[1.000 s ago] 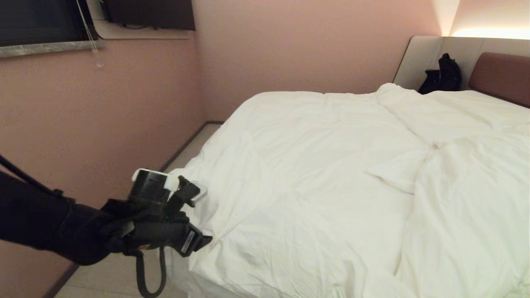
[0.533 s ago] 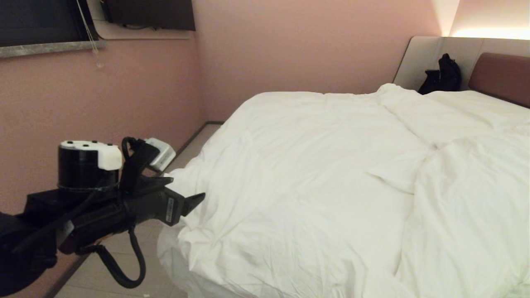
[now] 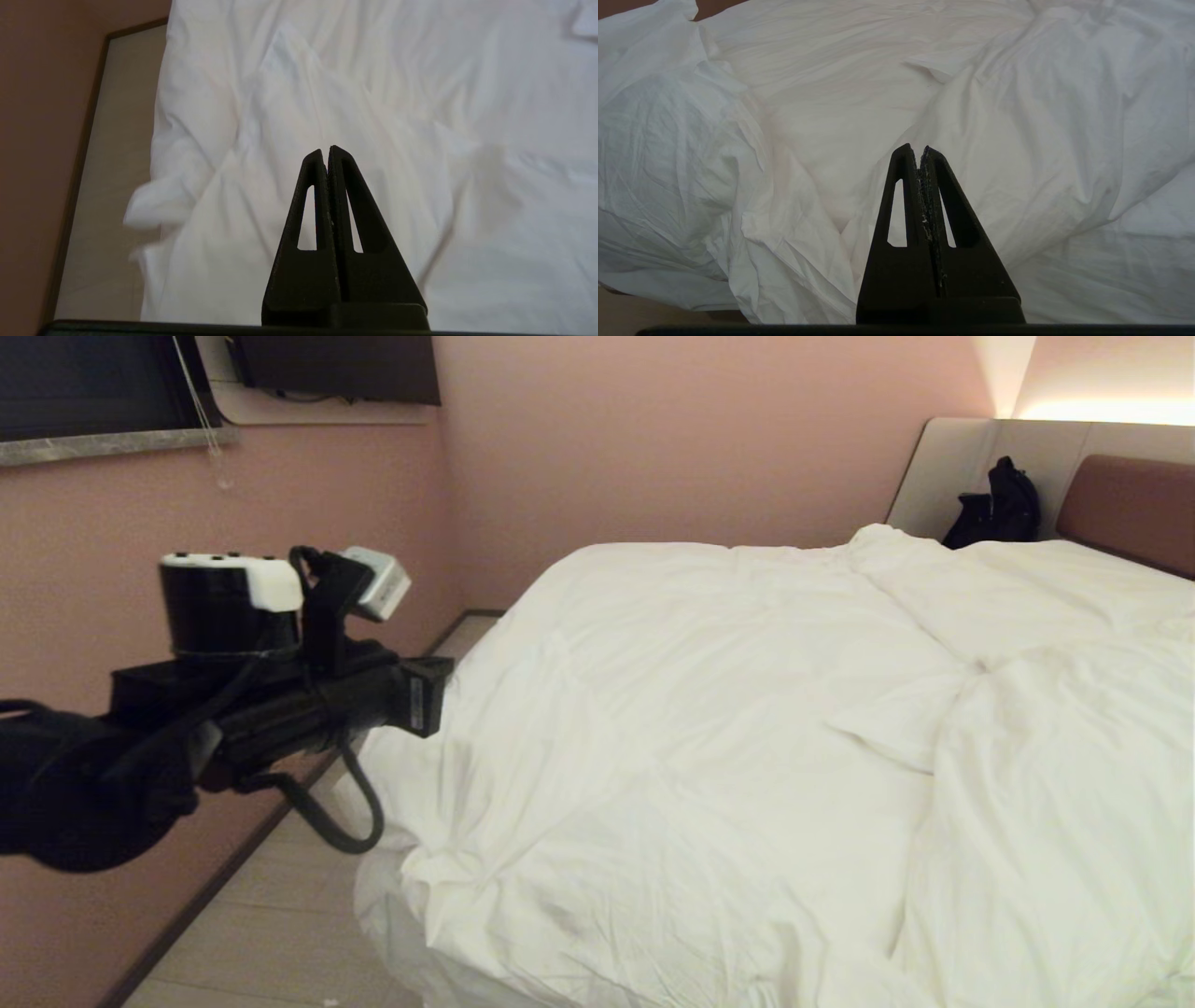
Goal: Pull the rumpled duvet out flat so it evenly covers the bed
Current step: Flatten the corners of the folded blanket
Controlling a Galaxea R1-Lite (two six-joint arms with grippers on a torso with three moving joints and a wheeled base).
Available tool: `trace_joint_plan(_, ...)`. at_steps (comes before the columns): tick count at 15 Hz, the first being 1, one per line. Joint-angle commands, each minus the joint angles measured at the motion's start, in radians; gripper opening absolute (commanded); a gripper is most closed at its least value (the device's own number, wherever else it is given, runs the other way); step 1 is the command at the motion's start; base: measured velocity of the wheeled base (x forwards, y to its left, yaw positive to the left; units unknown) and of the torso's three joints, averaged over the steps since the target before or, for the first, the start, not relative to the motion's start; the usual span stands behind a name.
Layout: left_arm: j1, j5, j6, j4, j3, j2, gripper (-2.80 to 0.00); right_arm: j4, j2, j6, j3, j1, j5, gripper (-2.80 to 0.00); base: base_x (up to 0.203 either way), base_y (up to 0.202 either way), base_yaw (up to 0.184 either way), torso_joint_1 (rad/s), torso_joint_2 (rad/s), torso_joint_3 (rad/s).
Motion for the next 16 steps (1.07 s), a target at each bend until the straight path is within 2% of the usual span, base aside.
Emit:
trace_joint_plan(1, -0.001, 0.002, -0.002, -0.004, -0.115, 0.16, -2.8, 0.0, 0.001, 0.0, 0.0, 0.0, 0.001, -2.8, 0.0, 0.0, 0.0, 0.0, 0.0, 0.0)
trace_joint_plan(7, -0.004, 0.019, -0.025, 0.019, -0.61, 0.555, -2.8, 0.0, 0.001, 0.0, 0.0, 0.0, 0.001, -2.8, 0.0, 0.0, 0.0, 0.0, 0.0, 0.0)
trace_joint_plan(12, -0.004, 0.025, -0.027, 0.179, -0.913, 0.748, -2.8, 0.0, 0.001, 0.0, 0.0, 0.0, 0.001, -2.8, 0.0, 0.0, 0.0, 0.0, 0.0, 0.0)
trace_joint_plan(14, -0.004, 0.025, -0.028, 0.219, -0.961, 0.793, -2.8, 0.0, 0.0, 0.0, 0.0, 0.0, 0.001, -2.8, 0.0, 0.0, 0.0, 0.0, 0.0, 0.0)
trace_joint_plan(16, -0.009, 0.025, -0.03, 0.218, -0.96, 0.807, -2.8, 0.0, 0.001, 0.0, 0.0, 0.0, 0.001, -2.8, 0.0, 0.0, 0.0, 0.0, 0.0, 0.0)
